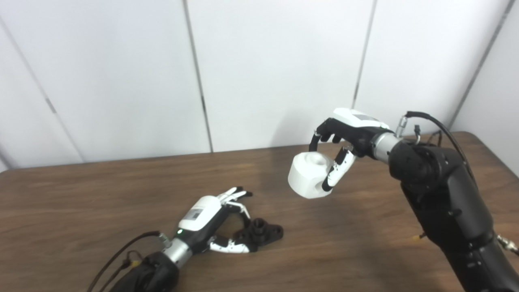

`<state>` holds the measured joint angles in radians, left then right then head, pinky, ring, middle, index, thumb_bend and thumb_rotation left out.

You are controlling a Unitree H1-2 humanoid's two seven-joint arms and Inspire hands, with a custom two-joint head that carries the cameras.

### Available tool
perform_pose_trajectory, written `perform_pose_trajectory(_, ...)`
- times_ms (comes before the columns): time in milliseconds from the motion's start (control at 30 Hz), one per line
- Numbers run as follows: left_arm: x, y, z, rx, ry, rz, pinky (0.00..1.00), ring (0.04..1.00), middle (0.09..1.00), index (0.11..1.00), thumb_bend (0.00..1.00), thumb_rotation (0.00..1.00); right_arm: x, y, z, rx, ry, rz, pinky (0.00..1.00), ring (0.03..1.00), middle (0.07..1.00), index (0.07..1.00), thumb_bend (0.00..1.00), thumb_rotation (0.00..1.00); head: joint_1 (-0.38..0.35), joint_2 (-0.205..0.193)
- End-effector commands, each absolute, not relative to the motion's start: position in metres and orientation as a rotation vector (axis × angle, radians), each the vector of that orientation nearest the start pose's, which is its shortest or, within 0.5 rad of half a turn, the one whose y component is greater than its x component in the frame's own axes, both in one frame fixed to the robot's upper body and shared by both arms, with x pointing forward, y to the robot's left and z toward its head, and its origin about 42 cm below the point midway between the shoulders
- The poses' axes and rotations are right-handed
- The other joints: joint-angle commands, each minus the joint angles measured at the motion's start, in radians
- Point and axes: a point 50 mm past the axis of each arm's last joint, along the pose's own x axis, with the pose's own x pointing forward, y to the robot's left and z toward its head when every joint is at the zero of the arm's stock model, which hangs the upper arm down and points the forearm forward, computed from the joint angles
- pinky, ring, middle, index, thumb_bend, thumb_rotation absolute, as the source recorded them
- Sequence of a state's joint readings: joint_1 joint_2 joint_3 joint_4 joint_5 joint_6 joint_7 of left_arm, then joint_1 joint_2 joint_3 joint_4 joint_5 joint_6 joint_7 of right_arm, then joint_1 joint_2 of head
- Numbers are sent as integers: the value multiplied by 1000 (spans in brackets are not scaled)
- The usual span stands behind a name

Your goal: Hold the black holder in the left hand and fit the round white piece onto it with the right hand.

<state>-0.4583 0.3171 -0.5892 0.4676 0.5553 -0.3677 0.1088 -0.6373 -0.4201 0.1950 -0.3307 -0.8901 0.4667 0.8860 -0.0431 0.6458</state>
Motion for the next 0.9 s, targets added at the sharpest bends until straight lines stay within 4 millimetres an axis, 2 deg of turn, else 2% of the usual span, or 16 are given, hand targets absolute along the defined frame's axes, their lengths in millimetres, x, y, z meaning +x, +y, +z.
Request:
perform_pose_trajectory(0, 362, 154, 66, 1064, -307, -766, 920, 977, 907, 487, 521, 78, 386, -212, 370, -1332, -182, 304, 795, 802, 754, 479, 523, 133, 7, 3)
perform_pose_trajectory(267, 365, 148, 68, 1066, -313, -757, 912, 975, 912, 487, 520, 81, 377, -192, 349, -1466, -355, 278, 770, 816, 737, 479, 522, 139, 44, 13)
perform_pose_trajectory(367, 365, 147, 68, 1057, -315, -751, 914, 970, 906, 486, 521, 80, 375, -188, 345, -1468, -378, 288, 791, 827, 740, 479, 522, 138, 55, 14)
perform_pose_trajectory(533, 366, 145, 69, 1057, -311, -753, 917, 970, 909, 487, 520, 80, 373, -182, 340, -1446, -424, 311, 746, 814, 736, 479, 523, 137, 65, 21)
perform_pose_trajectory(867, 365, 140, 70, 1053, -312, -752, 908, 969, 906, 486, 520, 79, 372, -168, 336, -1409, -429, 372, 740, 813, 746, 479, 521, 140, 79, 29)
